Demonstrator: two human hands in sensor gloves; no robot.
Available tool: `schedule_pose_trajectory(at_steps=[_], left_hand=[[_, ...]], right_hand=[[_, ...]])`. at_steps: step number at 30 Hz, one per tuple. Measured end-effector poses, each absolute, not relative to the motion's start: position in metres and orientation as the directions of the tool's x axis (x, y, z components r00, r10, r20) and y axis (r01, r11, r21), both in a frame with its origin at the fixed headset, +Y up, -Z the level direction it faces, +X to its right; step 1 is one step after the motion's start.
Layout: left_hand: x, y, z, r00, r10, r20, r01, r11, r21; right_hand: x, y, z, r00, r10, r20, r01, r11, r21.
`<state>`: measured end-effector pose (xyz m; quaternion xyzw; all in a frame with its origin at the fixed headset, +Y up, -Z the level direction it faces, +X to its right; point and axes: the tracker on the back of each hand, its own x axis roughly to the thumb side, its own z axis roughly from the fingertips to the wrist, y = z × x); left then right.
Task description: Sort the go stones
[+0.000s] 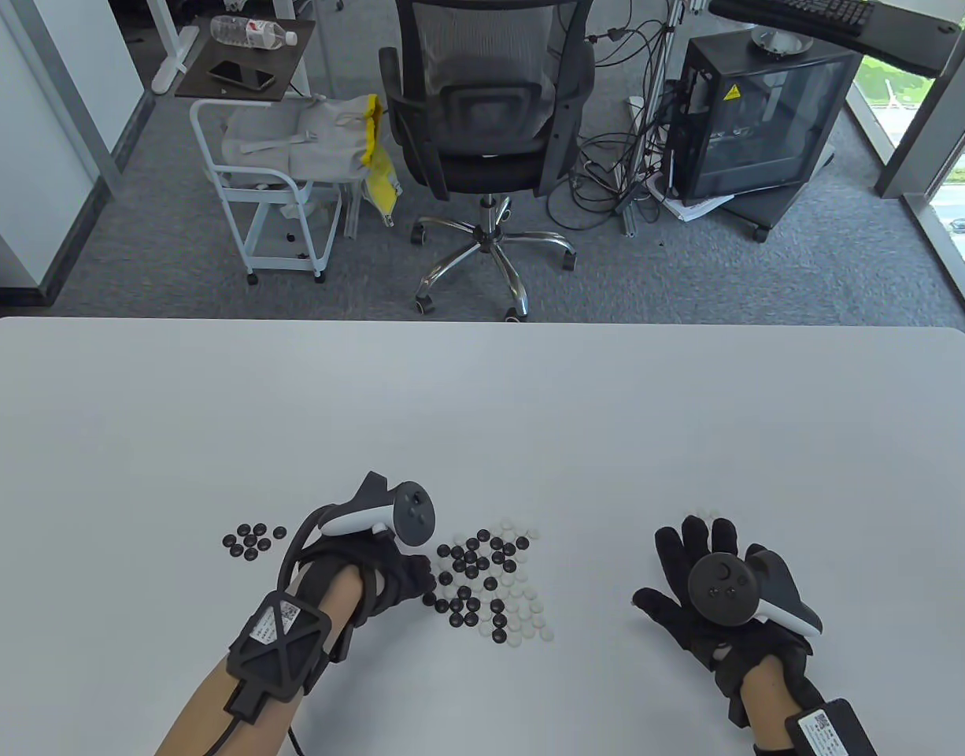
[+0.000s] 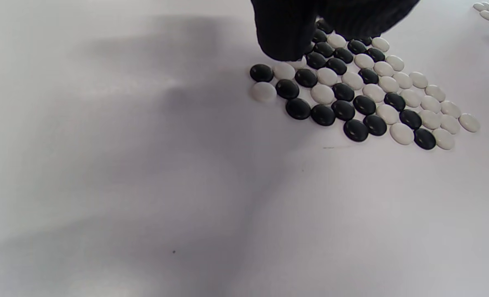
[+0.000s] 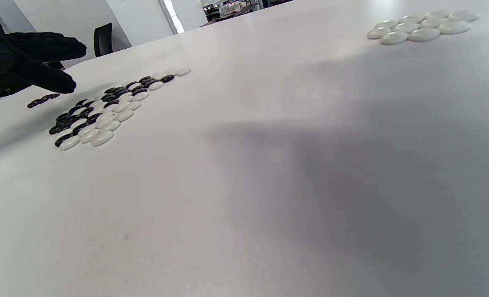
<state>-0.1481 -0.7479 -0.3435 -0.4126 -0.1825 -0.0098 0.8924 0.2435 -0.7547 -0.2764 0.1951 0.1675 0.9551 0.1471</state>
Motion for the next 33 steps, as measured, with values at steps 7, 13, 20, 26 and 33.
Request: schedule_pose_trajectory(at_steps=[7,13,20,26,33], left_hand=[[-0.161,-0.766,-0.349,0.946,0.159,0.283,0.123,0.630,-0.766],[-0.206,-0.762,-0.362,0.983,0.115,0.141,0.034,0.643,-0.765],[-0.269,-0.758,-0.369,0.994,0.091,-0.068,-0.111,0.634,-0.765],[-0.299,-0.758,-0.366,0.985,0.074,-0.156,-0.167,0.636,-0.754],[-0.312,-0.757,-0.364,0.977,0.066,-0.204,-0.199,0.635,-0.747]], right_hand=[[0.243,-0.755,-0.276,-0.881,0.347,0.323,-0.216,-0.900,0.378],[0.243,-0.755,-0.276,-0.881,0.347,0.323,-0.216,-0.900,0.378],[0.243,-0.755,-0.276,-0.881,0.347,0.323,-0.216,-0.900,0.378],[0.243,-0.755,-0.276,-0.883,0.346,0.318,-0.212,-0.897,0.388],[0.243,-0.755,-0.276,-0.883,0.346,0.318,-0.211,-0.897,0.389]])
